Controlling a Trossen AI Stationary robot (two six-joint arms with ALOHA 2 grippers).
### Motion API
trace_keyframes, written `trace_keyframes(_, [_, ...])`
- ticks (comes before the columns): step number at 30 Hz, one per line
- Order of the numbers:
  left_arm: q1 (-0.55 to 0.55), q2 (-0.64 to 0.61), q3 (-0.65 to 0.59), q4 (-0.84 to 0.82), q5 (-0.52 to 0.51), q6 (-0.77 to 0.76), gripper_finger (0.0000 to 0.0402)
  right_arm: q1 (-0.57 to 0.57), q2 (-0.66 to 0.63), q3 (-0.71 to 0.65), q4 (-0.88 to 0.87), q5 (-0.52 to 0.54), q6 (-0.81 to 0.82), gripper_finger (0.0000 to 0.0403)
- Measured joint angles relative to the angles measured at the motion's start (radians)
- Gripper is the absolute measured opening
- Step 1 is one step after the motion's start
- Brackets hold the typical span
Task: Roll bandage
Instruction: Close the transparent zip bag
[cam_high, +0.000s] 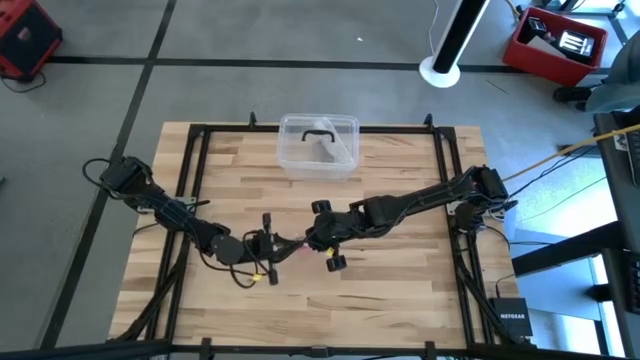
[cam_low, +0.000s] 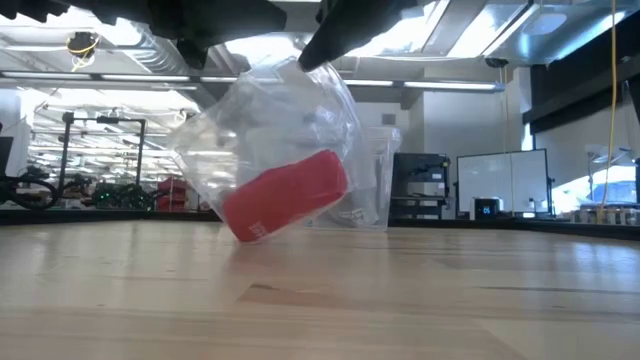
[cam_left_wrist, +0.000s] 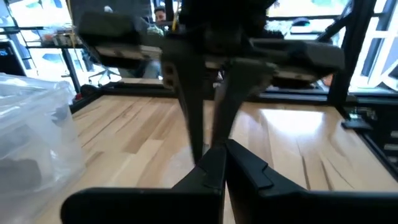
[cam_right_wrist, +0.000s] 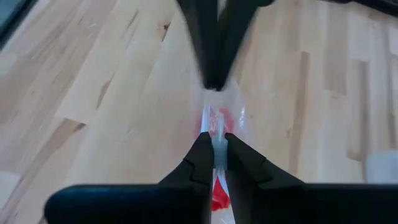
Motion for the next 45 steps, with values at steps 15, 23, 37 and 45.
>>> trace_keyframes(15, [-0.030,-0.010,0.102,-0.260,0.024,-0.145,0.0146,0.000,0.005,0.002,0.014,0.010,-0.019,0.0030])
trace_keyframes(23, [-0.023,-0.009,0.254,-0.673,0.017,-0.318,0.0153,0.001,0.045,0.002,0.058,-0.008,0.004,0.0031])
trace_keyframes(37, [0.045,-0.008,0.263,-0.712,0.066,-0.311,0.0153,0.020,0.066,0.003,0.053,0.012,0.013,0.0032])
trace_keyframes(45, [0.049,-0.007,0.263,-0.747,0.094,-0.343,0.0146,0.020,0.066,0.003,0.058,0.012,0.013,0.0032])
